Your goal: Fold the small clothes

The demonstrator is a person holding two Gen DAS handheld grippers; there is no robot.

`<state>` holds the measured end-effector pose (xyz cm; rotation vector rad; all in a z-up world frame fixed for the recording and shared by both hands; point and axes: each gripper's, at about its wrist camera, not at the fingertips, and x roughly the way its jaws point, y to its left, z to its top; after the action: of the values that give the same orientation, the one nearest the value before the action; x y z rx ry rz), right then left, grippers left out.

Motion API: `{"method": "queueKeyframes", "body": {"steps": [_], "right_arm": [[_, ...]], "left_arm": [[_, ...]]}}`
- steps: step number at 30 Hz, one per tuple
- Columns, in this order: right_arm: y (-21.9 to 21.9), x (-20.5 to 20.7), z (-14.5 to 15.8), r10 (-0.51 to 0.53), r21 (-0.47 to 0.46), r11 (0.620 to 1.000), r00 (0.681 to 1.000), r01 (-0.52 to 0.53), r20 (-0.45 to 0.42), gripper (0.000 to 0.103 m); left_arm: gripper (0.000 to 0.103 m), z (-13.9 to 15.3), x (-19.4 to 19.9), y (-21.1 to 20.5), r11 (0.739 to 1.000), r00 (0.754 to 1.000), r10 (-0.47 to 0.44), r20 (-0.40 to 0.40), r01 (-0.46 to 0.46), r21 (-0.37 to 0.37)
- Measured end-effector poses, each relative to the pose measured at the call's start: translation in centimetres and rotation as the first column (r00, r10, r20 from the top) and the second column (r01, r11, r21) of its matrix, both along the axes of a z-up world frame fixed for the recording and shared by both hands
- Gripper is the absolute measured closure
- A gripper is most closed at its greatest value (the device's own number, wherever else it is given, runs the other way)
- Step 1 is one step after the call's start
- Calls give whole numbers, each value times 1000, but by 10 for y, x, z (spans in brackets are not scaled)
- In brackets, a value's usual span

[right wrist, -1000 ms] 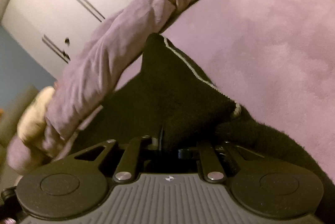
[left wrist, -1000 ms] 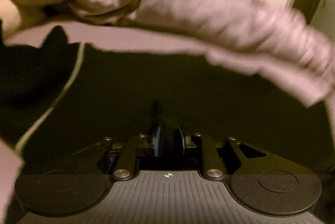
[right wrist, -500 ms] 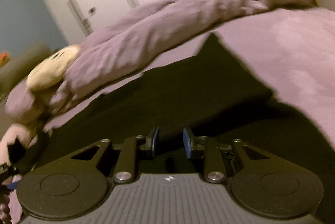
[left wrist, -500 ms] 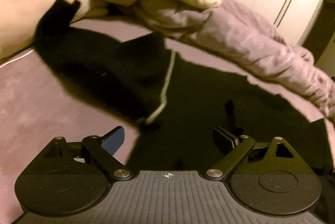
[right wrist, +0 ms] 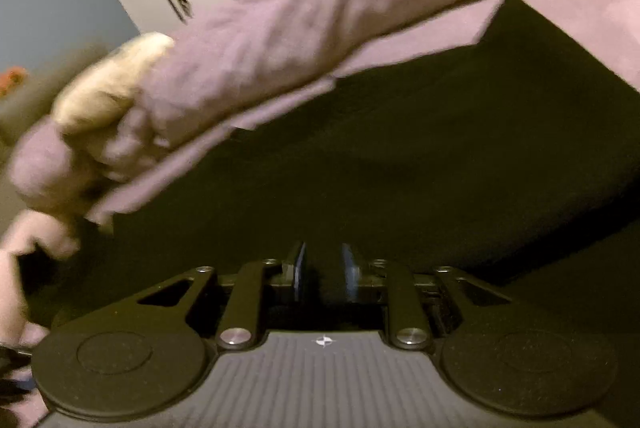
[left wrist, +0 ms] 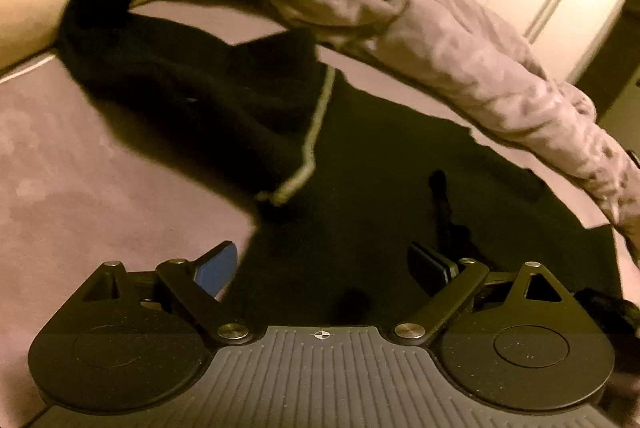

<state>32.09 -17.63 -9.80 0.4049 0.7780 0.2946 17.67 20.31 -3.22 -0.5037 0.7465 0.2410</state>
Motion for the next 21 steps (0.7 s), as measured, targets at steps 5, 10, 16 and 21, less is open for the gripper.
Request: {"method": "queueKeyframes", "body": {"steps": [5,10,16,21], "right_arm": [[-35,4,3,-78,57,995,997,77,15,103],[-48,-5,4,-100,31,995,995,100,17,103],[-12,-36,16,13,40,999,996,-16,85,47],[-4,-42,-2,-2,30,1000,987,-3,161,36]], "left_arm": [[7,-1,11,-14,997,999,-37,-3,37,67],[6,-1,8,6,1000,1000,28,3,-28,7],[5,12,0,72,973,982,190,22,-191,132],[3,12,16,157,904,922,382,60,-386,185]]}}
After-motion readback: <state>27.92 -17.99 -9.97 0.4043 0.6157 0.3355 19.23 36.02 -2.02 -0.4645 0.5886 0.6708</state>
